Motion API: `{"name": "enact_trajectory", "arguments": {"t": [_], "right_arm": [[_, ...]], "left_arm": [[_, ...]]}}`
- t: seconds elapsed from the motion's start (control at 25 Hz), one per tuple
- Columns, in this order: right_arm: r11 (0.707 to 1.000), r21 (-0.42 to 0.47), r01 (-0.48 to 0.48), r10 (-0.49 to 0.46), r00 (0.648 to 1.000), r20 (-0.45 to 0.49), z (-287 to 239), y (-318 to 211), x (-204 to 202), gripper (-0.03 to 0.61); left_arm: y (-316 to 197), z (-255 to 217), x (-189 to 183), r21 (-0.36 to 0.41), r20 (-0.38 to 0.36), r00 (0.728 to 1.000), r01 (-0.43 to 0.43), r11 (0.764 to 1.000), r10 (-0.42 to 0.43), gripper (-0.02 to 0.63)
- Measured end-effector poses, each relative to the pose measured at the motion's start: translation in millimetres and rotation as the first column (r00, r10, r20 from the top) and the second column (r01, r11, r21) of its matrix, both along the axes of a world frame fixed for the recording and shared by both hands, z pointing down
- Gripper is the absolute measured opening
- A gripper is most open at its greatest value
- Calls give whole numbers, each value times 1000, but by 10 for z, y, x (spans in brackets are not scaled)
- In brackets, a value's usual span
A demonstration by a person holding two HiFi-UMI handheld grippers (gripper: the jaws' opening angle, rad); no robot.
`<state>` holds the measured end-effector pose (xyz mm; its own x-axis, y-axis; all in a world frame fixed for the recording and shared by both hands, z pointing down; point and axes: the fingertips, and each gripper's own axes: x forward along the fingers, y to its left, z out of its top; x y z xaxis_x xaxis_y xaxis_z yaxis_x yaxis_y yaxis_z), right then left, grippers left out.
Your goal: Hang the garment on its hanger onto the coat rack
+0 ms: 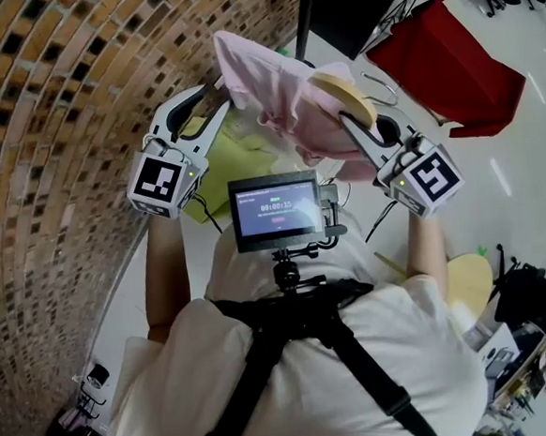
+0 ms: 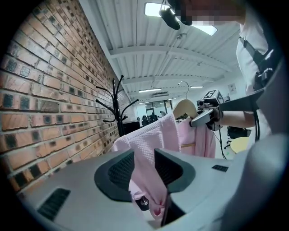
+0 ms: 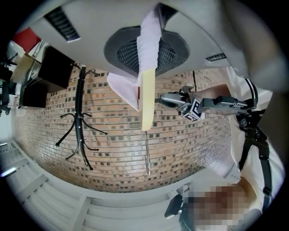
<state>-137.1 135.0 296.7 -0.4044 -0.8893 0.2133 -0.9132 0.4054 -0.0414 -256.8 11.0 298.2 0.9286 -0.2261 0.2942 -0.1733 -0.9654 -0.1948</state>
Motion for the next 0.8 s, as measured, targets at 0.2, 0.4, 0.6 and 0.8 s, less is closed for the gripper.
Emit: {"name": "enact_trajectory", "arguments": {"t": [0.2, 0.4, 0.6, 0.8], "right_arm": [[998, -4, -61, 62, 998, 19, 65, 444, 1120, 9], [992, -5, -125, 125, 992, 5, 76, 638, 1410, 9], [976, -25, -215, 216, 976, 6, 177, 945, 2176, 9], [953, -38, -301, 300, 954, -17, 211, 1048, 2410, 9]], "left_arm": [[380, 143, 1099, -32, 29, 999, -34, 999, 35, 140], [421, 230, 1344, -43, 14, 998, -57, 997, 58, 140], [602, 333, 2090, -64, 21, 994, -108, 992, 110, 140], [587, 324, 2327, -63, 20, 983, -181, 981, 183, 140]]}}
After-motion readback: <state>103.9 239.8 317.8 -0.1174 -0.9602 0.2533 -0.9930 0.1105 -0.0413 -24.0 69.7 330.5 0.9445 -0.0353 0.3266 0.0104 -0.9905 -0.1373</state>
